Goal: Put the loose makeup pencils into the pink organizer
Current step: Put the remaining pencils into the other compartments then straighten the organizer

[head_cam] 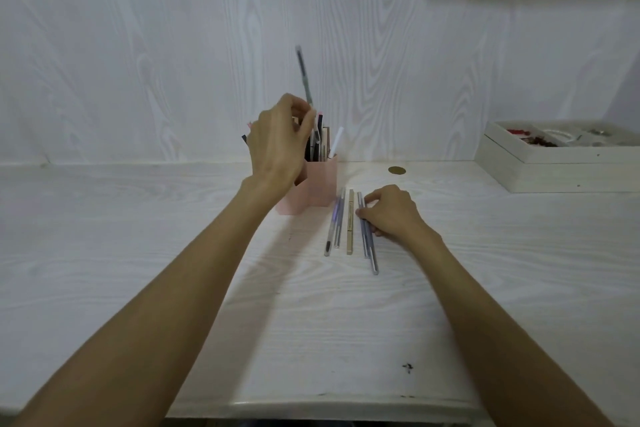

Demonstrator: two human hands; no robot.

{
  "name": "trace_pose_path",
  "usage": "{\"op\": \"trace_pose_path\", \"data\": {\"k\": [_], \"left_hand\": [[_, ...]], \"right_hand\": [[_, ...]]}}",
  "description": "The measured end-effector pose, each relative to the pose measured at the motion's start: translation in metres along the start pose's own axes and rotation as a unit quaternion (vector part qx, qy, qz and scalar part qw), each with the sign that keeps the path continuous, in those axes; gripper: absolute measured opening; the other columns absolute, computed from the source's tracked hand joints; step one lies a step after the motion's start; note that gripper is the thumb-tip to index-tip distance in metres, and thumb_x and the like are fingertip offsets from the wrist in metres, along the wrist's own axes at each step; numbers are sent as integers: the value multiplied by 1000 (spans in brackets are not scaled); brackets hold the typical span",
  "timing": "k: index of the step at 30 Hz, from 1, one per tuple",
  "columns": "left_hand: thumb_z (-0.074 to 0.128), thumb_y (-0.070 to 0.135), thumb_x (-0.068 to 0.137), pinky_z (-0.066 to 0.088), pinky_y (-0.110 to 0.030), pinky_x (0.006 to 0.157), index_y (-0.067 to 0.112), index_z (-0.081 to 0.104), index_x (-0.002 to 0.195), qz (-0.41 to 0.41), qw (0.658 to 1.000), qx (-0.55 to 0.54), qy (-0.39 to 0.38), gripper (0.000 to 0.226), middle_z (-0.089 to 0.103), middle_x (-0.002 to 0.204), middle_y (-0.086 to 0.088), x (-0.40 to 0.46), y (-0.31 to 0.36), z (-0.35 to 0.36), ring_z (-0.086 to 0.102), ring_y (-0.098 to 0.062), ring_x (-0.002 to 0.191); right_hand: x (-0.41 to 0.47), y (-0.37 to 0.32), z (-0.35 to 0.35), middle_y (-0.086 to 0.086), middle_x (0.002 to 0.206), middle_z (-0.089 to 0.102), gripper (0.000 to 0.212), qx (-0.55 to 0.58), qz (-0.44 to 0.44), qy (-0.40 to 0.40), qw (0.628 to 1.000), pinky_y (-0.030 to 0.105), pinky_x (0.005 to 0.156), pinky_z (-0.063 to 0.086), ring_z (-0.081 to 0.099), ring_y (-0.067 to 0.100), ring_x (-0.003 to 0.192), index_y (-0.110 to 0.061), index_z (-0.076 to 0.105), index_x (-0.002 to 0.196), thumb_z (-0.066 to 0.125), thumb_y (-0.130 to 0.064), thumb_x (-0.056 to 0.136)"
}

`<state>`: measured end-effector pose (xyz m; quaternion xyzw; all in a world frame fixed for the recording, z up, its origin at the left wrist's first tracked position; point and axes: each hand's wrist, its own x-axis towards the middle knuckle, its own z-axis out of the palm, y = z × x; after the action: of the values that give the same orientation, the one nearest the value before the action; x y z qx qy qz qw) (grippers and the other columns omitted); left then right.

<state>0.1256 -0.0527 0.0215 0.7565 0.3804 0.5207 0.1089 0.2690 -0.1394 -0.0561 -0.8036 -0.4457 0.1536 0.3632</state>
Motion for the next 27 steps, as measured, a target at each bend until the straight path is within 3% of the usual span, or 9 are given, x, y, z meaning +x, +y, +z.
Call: {"op": "trace_pose_path", "data": {"k": [4, 8, 13, 16, 21, 25, 27], "left_hand": [[57, 24, 93, 42, -28, 67, 12, 72, 99, -10, 988, 116, -99, 21, 75, 95, -3, -2, -8, 13, 68, -22, 87], [63, 22, 87, 46, -28, 64, 11, 76, 91, -31, 969, 177, -171, 17, 72, 79, -6, 2, -8, 17, 66, -24, 73], [63, 35, 84, 38, -26, 58, 10, 73, 88, -15, 966, 204, -161, 28, 66, 73, -5, 6, -4, 14, 62, -24, 69], [65, 25, 81, 43, -26, 61, 13, 76, 89, -10, 968, 201, -151, 18, 73, 82, -5, 2, -7, 11, 67, -24, 77], [67, 33, 81, 48, -27, 63, 20, 75, 79, 24, 993, 93, -72, 15, 72, 75, 7, -29, -10, 3, 65, -14, 72], [67, 42, 80, 49, -27, 65, 18, 73, 71, -1, 974, 107, -201, 27, 71, 69, 5, -65, -29, 14, 64, -14, 68], [68, 48, 78, 43, -24, 59, 17, 71, 67, -43, 963, 86, -250, 33, 68, 64, 7, -73, -40, 18, 60, -8, 63]], "right_hand": [[0, 4, -2, 2, 54, 60, 28, 52, 16, -6, 999, 19, 49, 52, 56, 11, 42, -5, 66, 109, 67, -12, 82], [-1, 5, -2, 4, 55, 61, 33, 76, 19, -8, 997, 19, 51, 52, 57, 11, 44, -3, 63, 115, 64, -12, 84], [0, 8, -3, 6, 56, 62, 34, 111, 34, -4, 993, 20, 52, 51, 57, 13, 45, -1, 62, 117, 61, -11, 84], [0, 9, -4, 7, 58, 61, 32, 137, 48, -5, 989, 19, 50, 51, 57, 14, 47, 0, 62, 116, 59, -8, 85], [2, 8, -6, 10, 62, 62, 32, 205, 76, 0, 976, 20, 46, 51, 56, 15, 48, -1, 58, 119, 57, -7, 88], [5, 11, -12, 10, 68, 61, 34, 283, 92, 63, 953, 26, 49, 48, 54, 16, 52, -2, 54, 122, 53, -5, 89], [6, 8, -17, 9, 72, 63, 35, 316, 91, 106, 938, 27, 52, 47, 55, 17, 55, -7, 50, 125, 51, -6, 90]]}}
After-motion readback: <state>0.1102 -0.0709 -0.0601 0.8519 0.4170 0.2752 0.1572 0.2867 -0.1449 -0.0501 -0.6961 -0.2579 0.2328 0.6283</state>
